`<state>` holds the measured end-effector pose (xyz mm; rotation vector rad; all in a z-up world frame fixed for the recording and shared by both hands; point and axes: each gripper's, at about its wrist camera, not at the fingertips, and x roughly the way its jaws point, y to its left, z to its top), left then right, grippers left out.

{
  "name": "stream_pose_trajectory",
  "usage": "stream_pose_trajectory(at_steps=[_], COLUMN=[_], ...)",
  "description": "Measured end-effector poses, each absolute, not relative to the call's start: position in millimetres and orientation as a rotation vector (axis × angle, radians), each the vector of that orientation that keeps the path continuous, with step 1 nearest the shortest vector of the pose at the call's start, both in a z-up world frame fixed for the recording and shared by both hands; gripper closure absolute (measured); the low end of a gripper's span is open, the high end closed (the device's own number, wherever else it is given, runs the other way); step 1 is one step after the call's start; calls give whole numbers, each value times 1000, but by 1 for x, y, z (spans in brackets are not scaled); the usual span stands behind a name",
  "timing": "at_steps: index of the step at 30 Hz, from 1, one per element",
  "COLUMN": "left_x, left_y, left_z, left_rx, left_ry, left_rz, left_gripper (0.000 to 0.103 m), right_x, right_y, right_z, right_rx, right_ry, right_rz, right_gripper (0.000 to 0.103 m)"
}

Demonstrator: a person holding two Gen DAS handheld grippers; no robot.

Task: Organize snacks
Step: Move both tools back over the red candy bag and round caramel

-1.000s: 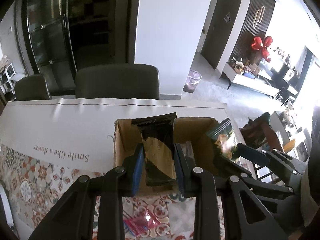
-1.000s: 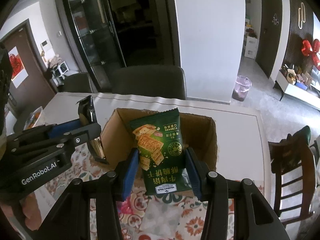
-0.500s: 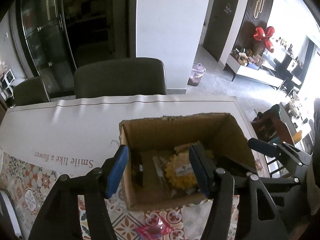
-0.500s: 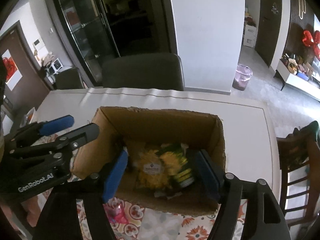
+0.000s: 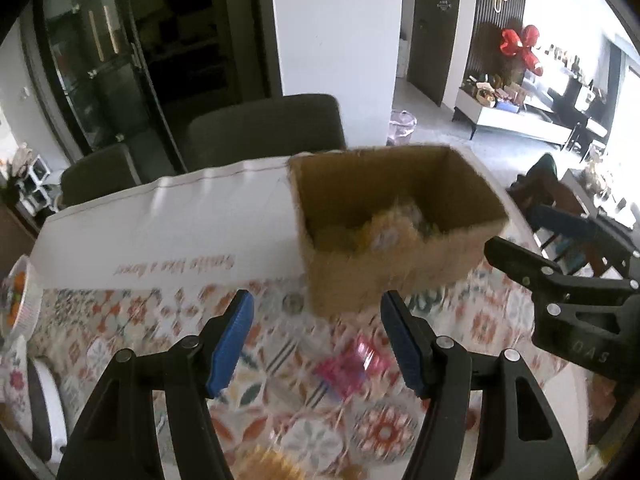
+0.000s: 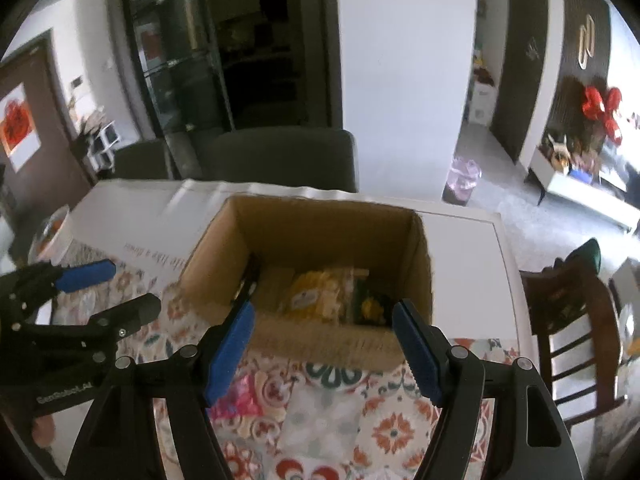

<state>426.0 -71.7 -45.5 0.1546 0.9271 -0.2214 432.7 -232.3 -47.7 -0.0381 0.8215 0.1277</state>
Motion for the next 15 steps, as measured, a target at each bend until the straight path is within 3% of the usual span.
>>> stream_pose_trajectory(at_steps=[15], left_x=[291], left_y=[14], left_z=[-97], left_rx=[57], left_ry=[963], left_rz=[-46], left_gripper=[38], right_x=[336], right_y=[-151], right_z=[-120], right_rx=[-110], right_ry=[989], right_rz=[349], right_gripper=[31])
